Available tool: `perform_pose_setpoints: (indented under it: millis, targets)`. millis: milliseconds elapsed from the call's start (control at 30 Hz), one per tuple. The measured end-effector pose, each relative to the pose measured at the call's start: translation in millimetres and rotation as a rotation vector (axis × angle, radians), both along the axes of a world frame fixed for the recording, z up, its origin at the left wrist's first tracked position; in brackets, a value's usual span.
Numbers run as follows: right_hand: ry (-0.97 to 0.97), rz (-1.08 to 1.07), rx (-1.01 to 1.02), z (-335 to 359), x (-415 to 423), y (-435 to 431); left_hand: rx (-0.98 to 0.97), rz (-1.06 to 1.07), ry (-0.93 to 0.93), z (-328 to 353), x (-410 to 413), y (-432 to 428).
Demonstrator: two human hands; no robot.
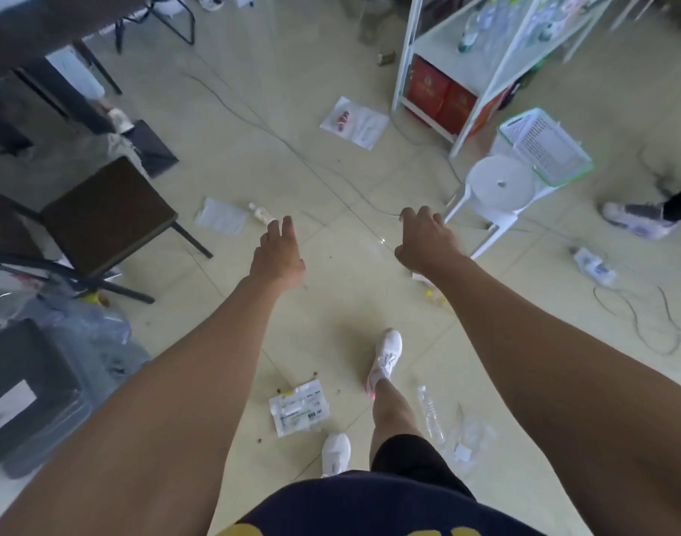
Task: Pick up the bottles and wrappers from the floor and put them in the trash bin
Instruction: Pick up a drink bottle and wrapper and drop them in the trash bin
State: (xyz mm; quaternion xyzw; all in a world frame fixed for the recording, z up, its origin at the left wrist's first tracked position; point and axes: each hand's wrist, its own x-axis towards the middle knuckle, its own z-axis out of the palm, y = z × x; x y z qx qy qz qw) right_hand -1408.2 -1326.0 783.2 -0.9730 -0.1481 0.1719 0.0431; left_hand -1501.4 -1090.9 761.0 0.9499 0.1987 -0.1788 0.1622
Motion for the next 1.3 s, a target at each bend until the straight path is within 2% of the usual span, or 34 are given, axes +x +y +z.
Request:
perform_pose_setpoints:
  millis: [133, 267, 400, 567, 833, 1100, 1200, 1300]
  targets:
    - [-0.044, 0.129, -0.067, -14, 109, 11, 0.008, -0.005, 0.024, -13, 98, 6]
    - [-0.025, 0.147, -0.053, -20, 215, 24, -0.012, -0.067, 0.132, -23, 209, 6]
    - [-0.018, 0.165, -0.063, -13, 320, 46, -0.079, -0.072, 0.148, -27, 310, 25]
    - [0.022, 0.175, -0.089, -14, 439, 105, -0.127, 0.014, 0.161, -35, 417, 86]
    - [0.104, 0.144, -0.081, -51, 627, 234, -0.216, 0.174, 0.270, -91, 608, 206]
    - [0.156, 0.026, -0.059, -44, 804, 291, -0.193, -0.126, 0.195, -75, 819, 266]
    - [0.193, 0.011, -0.047, -73, 872, 308, -0.201, -0.220, 0.224, -96, 896, 281]
    - [0.247, 0.007, -0.069, -134, 940, 324, -0.215, -0.182, 0.248, -145, 968, 297]
